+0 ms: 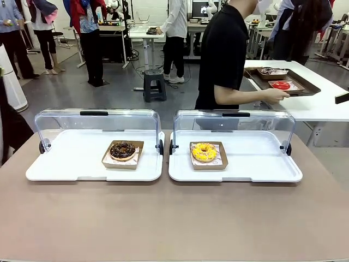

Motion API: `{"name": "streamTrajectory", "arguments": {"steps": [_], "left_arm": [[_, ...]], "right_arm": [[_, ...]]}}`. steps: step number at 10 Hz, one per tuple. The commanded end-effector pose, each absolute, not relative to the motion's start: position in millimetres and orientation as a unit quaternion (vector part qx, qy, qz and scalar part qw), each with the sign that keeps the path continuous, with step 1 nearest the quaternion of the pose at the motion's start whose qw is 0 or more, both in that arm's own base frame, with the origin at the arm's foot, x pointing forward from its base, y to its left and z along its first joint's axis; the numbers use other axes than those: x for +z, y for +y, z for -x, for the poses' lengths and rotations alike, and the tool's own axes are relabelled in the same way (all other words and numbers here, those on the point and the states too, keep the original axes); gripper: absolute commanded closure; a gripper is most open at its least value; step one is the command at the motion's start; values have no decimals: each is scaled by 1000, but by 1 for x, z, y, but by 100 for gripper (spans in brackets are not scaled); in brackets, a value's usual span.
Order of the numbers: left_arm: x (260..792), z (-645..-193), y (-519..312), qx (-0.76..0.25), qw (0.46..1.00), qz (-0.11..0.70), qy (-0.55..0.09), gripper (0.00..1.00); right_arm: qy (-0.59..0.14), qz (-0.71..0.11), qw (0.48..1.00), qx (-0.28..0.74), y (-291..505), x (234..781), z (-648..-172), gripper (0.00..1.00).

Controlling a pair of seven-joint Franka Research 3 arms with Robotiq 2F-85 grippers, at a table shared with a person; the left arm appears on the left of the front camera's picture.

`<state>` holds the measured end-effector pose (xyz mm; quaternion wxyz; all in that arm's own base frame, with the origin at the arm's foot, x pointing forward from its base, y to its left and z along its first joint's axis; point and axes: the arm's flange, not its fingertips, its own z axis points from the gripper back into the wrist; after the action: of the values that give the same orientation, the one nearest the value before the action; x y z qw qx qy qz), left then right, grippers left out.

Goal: Provide the desired donut to the person.
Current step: Place the picked Paper togo box onto the Handle tray extended by the person.

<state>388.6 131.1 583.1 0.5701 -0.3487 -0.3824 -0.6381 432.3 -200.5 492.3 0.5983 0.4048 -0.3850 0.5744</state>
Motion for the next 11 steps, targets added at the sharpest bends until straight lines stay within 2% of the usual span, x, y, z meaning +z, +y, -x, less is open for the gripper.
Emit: {"name": "streamTrajectory", "arguments": {"steps": [1, 2, 3, 6, 8, 11], "left_arm": [[549, -412, 168, -614, 566, 407, -371, 0], [533, -419, 183, -609, 539, 441, -379, 0], [517, -427, 194, -607, 544, 441, -374, 0], [471, -431, 195, -613, 596, 357, -376, 0], [468, -429, 197, -612, 621, 302, -385, 0], [470, -428, 198, -608, 617, 299, -400, 0]], "right_arm": [[-386, -405, 598, 575, -200, 492, -432, 0], [-386, -405, 598, 575, -200, 492, -432, 0], [-386, -405, 598, 575, -200, 492, -432, 0], [-386, -405, 598, 575, -200, 492, -432, 0], [-386, -405, 598, 575, -200, 492, -432, 0], [-386, -405, 598, 575, -200, 492, -432, 0]]}}
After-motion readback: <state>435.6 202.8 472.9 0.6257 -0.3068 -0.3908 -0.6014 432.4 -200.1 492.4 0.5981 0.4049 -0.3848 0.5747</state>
